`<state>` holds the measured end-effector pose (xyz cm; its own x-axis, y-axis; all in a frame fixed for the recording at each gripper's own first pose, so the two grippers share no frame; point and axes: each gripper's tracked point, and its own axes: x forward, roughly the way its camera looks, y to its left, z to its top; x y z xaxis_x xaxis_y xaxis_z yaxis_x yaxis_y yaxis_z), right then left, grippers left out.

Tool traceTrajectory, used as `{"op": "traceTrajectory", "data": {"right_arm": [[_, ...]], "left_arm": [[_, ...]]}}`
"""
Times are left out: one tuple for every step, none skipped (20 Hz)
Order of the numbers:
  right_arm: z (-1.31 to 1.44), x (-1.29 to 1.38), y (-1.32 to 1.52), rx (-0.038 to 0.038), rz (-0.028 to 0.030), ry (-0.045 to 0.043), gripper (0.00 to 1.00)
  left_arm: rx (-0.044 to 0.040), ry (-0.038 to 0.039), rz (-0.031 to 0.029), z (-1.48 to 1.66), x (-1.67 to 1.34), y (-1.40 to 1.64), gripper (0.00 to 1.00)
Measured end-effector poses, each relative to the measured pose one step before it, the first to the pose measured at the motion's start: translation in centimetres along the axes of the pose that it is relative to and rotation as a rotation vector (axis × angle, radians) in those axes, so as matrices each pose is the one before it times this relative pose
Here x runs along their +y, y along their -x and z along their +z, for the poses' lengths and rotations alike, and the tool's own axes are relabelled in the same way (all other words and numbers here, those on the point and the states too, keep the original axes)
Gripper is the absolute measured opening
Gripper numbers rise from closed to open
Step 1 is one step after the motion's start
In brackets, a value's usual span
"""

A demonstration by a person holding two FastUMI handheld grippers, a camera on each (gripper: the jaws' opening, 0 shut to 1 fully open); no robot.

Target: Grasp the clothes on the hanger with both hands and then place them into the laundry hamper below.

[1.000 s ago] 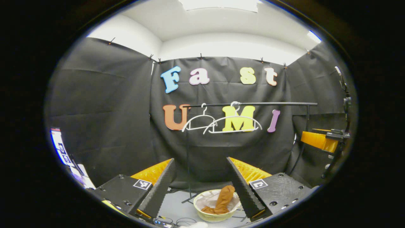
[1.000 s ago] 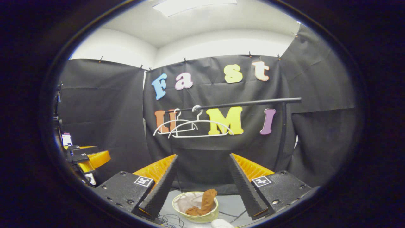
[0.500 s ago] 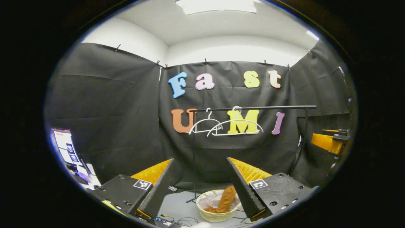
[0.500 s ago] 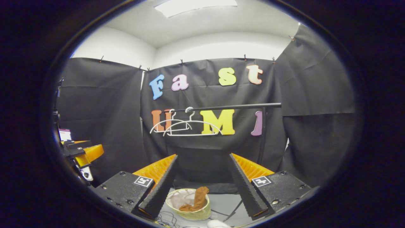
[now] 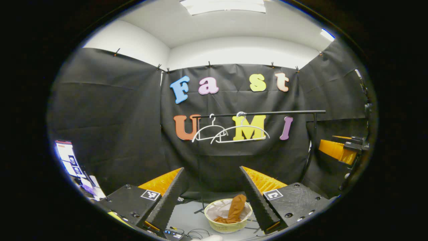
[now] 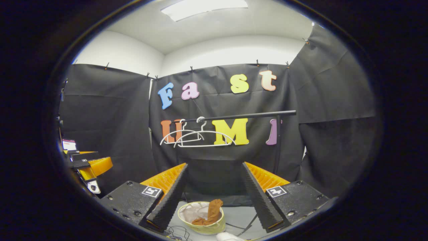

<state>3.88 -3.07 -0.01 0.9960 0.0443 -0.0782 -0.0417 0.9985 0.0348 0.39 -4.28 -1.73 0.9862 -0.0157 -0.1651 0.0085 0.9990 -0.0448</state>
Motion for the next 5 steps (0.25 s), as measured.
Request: {"op": "traceTrajectory", "data": {"right_arm": [[0.222,0.099,0.11,-0.00764,-0.00068,0.00119,0.99],[0.145,0.259,0.073,-0.00272,-0.00047,0.00211,0.99],[-0.111,0.311,0.184,0.00146,-0.00197,0.00574,0.99],[-0.193,0.122,-0.047,0.00713,-0.00073,0.00595,0.99],[0.003,0.144,0.071,0.00018,0.00009,0.0058,0.99]], "left_arm": [[0.00744,-0.00518,0.00657,-0.273,0.421,0.034,1.0],[0.00465,-0.00295,0.01006,-0.187,0.423,-0.122,1.0],[-0.00148,0.00042,0.00136,-0.091,0.261,-0.071,1.0],[0.00211,0.00324,-0.00218,0.057,0.064,-0.076,1.0],[-0.00015,0.00437,-0.0044,-0.002,0.071,0.043,1.0]]}}
